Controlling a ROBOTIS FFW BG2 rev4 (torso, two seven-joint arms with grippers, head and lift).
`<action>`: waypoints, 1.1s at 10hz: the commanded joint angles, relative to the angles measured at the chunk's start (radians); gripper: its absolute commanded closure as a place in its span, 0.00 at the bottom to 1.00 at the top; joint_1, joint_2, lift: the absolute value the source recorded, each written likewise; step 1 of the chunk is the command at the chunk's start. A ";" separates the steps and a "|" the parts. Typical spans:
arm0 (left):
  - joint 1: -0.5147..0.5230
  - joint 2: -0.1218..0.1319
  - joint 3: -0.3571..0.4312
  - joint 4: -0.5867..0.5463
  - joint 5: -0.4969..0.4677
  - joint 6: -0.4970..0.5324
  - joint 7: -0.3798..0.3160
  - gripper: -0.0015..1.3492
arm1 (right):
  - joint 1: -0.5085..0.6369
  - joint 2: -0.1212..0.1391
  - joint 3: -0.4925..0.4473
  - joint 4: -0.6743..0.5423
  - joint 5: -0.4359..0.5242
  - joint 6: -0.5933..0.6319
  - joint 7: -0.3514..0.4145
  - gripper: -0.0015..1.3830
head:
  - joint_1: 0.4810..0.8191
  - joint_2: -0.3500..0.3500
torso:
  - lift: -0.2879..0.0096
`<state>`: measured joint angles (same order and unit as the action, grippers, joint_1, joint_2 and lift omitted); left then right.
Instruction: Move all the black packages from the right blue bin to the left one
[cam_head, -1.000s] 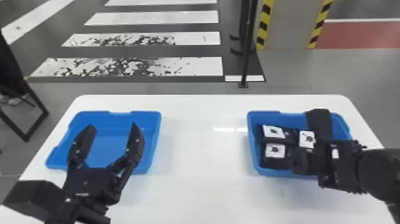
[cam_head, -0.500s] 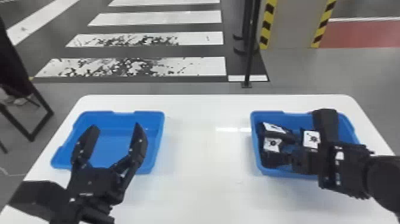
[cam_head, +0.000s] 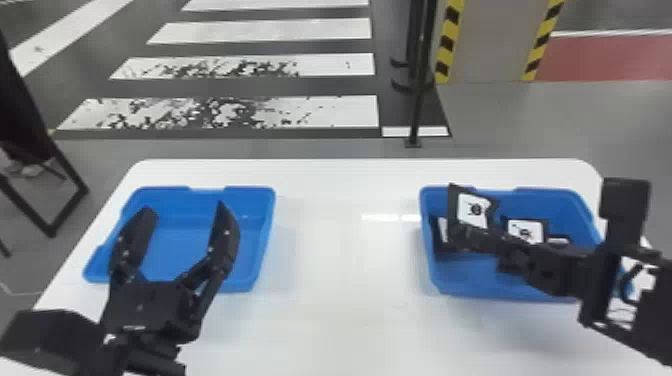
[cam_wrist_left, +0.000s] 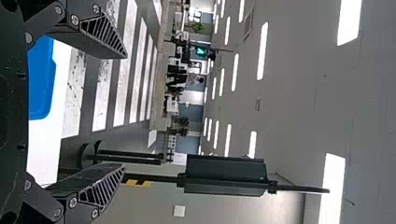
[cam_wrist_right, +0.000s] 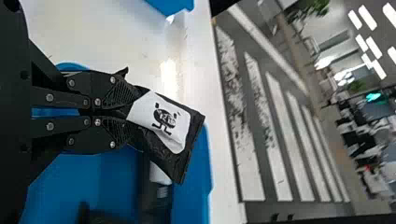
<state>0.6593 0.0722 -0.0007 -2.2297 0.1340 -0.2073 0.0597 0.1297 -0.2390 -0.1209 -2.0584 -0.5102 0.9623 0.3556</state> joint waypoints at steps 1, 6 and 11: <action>-0.009 0.001 -0.009 0.000 0.018 -0.001 0.000 0.16 | -0.066 -0.031 0.019 0.131 0.008 -0.197 0.169 0.80 | 0.63 0.61 | 0.50; -0.065 0.031 -0.059 -0.081 0.299 0.138 -0.130 0.17 | -0.063 -0.109 0.374 0.054 -0.208 -0.351 0.384 0.80 | 0.63 0.79 | 0.50; -0.100 0.035 -0.007 -0.223 0.366 0.570 -0.265 0.17 | -0.090 -0.134 0.432 -0.007 -0.146 -0.366 0.364 0.80 | 0.63 0.86 | 0.50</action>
<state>0.5641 0.1056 -0.0124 -2.4447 0.5036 0.3054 -0.2024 0.0455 -0.3698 0.3042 -2.0571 -0.6608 0.5969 0.7199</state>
